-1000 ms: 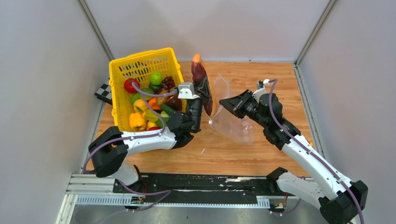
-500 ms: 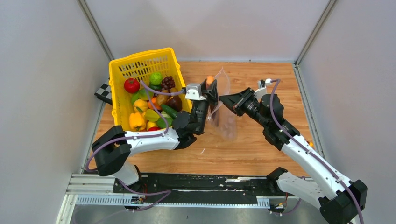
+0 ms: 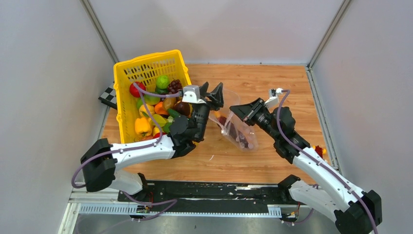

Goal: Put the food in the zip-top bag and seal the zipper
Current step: Place the fake food in the zipper food storage bag, then pick up the fake vegetable from the bin.

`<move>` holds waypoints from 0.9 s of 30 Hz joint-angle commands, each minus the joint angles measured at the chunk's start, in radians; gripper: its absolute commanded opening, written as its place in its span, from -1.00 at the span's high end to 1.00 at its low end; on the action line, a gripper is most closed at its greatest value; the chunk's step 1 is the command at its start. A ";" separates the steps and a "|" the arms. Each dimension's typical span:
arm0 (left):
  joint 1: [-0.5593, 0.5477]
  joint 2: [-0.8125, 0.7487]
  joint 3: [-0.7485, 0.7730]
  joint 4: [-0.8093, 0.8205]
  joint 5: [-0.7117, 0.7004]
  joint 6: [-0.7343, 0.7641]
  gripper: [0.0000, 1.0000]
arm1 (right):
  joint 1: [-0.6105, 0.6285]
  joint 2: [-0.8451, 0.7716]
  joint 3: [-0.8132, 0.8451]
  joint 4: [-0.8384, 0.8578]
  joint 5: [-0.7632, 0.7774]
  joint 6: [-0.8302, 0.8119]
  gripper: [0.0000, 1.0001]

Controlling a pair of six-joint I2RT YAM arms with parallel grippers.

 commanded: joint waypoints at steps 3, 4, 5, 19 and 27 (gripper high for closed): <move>0.000 -0.154 -0.011 -0.115 -0.017 0.040 -0.34 | 0.000 -0.086 0.050 0.005 0.055 -0.265 1.00; 0.003 -0.171 -0.009 -0.142 -0.016 0.044 -0.37 | 0.000 -0.092 0.056 -0.013 0.060 -0.285 1.00; 0.009 -0.185 -0.004 -0.176 -0.017 0.043 -0.39 | 0.000 -0.094 0.062 -0.035 0.067 -0.296 1.00; 0.281 -0.449 0.060 -0.966 0.176 -0.223 -1.00 | -0.001 -0.053 0.226 -0.402 0.114 -0.547 1.00; 0.451 -0.480 0.121 -1.399 0.343 -0.248 -1.00 | -0.002 -0.030 0.243 -0.426 0.088 -0.563 1.00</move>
